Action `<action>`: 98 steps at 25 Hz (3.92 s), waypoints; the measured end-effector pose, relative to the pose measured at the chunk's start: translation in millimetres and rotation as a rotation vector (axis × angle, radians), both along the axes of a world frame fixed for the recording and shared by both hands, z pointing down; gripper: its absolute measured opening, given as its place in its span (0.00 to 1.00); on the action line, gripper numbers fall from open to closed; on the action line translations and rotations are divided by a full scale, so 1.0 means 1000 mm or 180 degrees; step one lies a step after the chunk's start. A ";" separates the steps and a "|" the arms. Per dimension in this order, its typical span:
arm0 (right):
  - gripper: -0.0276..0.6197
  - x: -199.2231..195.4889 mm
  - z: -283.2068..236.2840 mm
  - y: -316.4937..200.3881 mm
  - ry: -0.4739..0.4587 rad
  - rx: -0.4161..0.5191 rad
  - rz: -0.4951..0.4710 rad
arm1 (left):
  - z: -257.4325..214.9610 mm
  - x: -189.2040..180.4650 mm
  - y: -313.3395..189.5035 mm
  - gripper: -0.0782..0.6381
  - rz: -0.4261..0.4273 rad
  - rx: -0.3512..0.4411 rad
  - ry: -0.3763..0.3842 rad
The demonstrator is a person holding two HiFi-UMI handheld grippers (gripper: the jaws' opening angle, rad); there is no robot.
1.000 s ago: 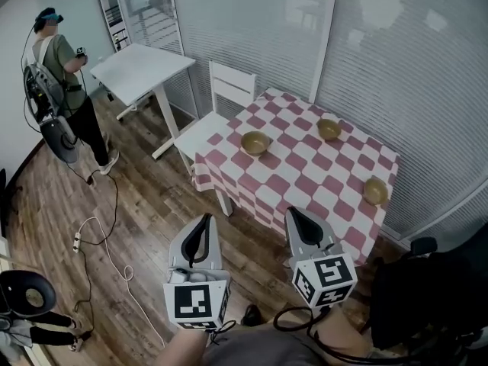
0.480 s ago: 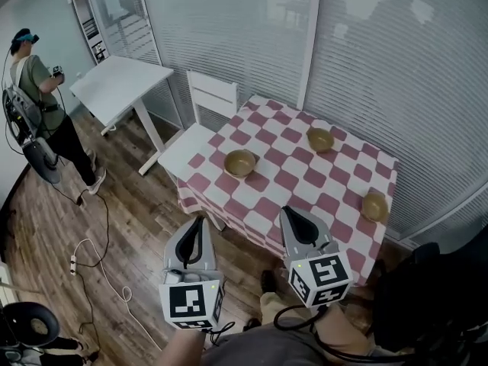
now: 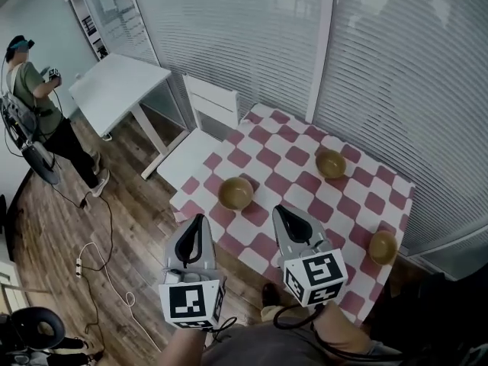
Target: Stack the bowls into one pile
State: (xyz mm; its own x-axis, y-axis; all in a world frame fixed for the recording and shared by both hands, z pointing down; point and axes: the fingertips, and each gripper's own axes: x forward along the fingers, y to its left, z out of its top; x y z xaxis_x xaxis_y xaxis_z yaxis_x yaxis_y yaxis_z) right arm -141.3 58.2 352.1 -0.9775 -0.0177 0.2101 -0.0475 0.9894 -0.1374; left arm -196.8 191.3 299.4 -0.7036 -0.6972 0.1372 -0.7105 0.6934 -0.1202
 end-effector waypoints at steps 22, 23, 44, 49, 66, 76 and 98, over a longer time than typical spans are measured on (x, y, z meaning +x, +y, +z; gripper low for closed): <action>0.09 -0.121 0.053 -0.029 0.0399 -0.0090 -0.0040 | 0.024 -0.121 -0.029 0.11 -0.0047 -0.0067 0.0249; 0.09 -0.125 0.063 -0.030 0.0469 -0.0110 -0.0029 | 0.033 -0.128 -0.030 0.11 -0.0024 -0.0082 0.0307; 0.20 -0.133 0.203 -0.012 0.1451 -0.0503 0.0128 | 0.150 -0.171 -0.032 0.11 0.0140 -0.0335 0.1057; 0.17 -0.134 0.211 -0.013 0.1462 -0.0503 0.0181 | 0.156 -0.173 -0.033 0.11 0.0172 -0.0341 0.1060; 0.10 -0.136 0.157 -0.037 0.1049 -0.0959 0.0574 | 0.110 -0.175 -0.062 0.11 0.0548 -0.0220 0.0812; 0.10 -0.111 0.080 -0.083 0.0545 -0.1034 0.1002 | 0.055 -0.147 -0.115 0.11 0.1120 -0.0020 0.0518; 0.10 0.083 0.034 -0.185 -0.0064 -0.1025 0.2300 | 0.004 0.022 -0.246 0.11 0.2518 0.0131 0.0203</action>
State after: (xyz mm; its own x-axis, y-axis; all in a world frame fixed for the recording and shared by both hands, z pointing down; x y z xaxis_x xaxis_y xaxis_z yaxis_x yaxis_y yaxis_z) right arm -58.5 -126.4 386.2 -0.7508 -0.5909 0.2954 -0.6576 0.6258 -0.4195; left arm -174.9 -54.6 303.7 0.0110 -0.9923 0.1238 -0.9987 -0.0170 -0.0479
